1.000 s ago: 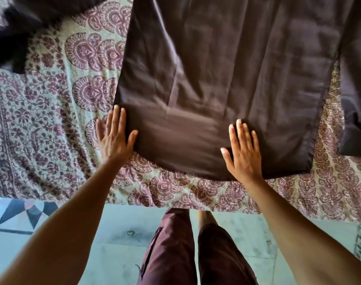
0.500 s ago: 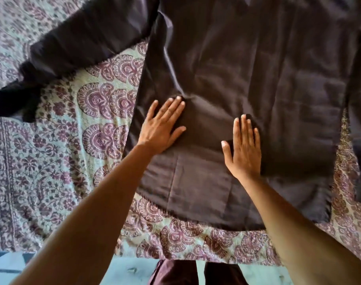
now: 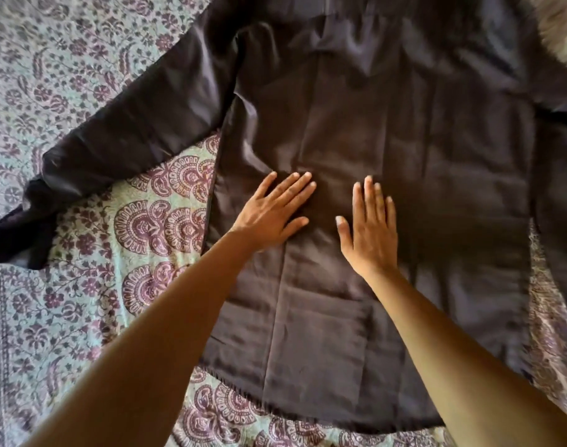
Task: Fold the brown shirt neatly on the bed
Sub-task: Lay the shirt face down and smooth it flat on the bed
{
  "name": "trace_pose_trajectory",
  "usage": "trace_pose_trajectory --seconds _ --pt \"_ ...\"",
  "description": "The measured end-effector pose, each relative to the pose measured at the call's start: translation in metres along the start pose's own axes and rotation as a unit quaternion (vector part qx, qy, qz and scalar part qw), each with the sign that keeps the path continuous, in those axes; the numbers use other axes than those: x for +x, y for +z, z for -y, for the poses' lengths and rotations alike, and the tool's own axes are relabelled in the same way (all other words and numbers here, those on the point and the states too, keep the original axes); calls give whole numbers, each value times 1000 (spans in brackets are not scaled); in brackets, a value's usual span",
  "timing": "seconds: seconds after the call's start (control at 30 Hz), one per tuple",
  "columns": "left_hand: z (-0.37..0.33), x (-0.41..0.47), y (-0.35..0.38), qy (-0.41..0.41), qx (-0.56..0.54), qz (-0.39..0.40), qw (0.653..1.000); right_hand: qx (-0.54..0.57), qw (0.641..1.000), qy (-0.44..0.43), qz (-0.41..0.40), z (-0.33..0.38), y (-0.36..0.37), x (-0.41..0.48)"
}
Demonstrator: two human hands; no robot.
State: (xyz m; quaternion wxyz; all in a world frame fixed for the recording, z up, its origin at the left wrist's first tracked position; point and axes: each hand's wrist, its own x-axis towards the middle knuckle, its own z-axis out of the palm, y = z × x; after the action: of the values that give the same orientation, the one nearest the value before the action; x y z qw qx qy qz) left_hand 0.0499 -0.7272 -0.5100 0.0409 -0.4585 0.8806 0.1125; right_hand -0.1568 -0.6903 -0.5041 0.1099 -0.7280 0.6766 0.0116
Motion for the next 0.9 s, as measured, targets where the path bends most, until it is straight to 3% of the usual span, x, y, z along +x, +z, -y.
trace_pose_trajectory --seconds 0.07,0.2,0.3,0.37,0.47,0.57,0.63,0.7,0.83,0.9 --pt "29 8 -2 -33 1 -3 999 -2 1000 10 11 -8 5 7" --pt "99 17 -17 -234 -36 -39 971 -3 1000 4 -8 -8 5 6" --pt "115 21 -36 -252 -61 -62 964 11 999 28 -24 -5 -7 17" --pt "113 26 -50 -265 -61 -159 949 26 998 31 -43 -2 -18 38" --pt "121 45 -65 -374 -56 -278 883 43 997 3 -63 4 -33 94" --pt "152 75 -69 -530 -127 -278 791 67 994 -42 -69 17 -45 161" --pt "178 94 -71 -583 -157 -248 758 81 991 -89 -61 34 -47 200" --pt "199 110 -72 -590 -182 -217 756 80 989 -109 -56 52 -46 232" --pt "237 137 -76 -498 -152 -222 825 61 995 -65 -33 70 -46 287" --pt "260 142 -91 -508 -150 -268 805 31 998 -56 0 69 -49 307"
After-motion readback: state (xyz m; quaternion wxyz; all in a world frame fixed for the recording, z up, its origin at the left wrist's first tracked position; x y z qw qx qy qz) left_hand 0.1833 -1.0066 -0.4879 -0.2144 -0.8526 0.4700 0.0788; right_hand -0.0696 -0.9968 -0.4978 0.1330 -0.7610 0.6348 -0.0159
